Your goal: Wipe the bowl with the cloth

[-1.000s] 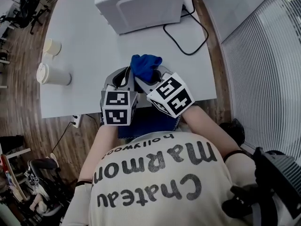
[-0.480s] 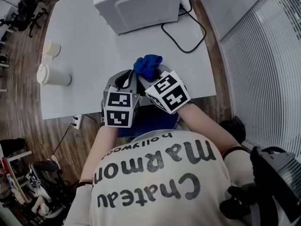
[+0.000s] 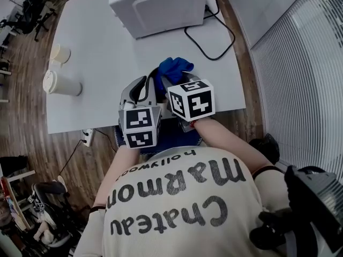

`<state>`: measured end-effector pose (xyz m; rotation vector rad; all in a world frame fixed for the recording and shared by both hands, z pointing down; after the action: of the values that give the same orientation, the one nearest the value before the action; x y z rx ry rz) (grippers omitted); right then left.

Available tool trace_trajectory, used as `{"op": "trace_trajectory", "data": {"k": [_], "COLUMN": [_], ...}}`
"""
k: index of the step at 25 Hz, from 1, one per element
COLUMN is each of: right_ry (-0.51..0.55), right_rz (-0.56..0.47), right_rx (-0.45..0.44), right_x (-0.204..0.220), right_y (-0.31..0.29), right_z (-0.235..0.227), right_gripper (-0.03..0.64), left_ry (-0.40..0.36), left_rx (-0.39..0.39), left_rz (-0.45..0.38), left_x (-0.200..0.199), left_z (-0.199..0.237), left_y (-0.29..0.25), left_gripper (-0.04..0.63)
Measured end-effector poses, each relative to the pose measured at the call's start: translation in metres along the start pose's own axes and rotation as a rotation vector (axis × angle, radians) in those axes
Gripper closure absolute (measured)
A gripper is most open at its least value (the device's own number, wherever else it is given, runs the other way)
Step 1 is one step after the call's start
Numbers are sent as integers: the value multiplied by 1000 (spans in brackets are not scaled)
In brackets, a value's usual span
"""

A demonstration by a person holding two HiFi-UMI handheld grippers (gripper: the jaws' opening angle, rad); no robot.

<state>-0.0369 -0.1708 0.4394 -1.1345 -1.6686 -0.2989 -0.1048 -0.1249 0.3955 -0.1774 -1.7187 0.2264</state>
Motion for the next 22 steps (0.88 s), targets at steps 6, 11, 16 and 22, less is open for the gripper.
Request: {"op": "trace_trajectory", "data": {"k": [6,11,16,22], "right_ry": [-129,-236,-227,-106], "right_rz": [10,13,-62,-28], "right_rx": [90,137,-32,-195], "right_x": [9,14,-2,-10], "right_y": [14,22,26,20], "right_z": [-4,-1,19,36], "right_gripper": [552,552,552,554], "left_ry": [-32,6,99,125], "left_rx": [-29,-74,-55,-27], "left_rz": [-43,-41,-42,-55], "left_x": [-6,-7,-9,-12], "left_z": [-4,3,4,2], "left_y": [5,10,15,16], "left_gripper": [543,543,546,543]}}
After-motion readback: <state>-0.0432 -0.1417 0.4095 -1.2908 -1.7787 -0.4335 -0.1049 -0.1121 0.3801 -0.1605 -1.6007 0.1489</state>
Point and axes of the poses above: the fingertips, and each gripper's own axes: y backward along the fingers, z to its left, x out of its underside, the point moved 4 cm from there along y, backward along the fingers, and after that the axes turned 14 degrees about -z, right-handed, at the moved point
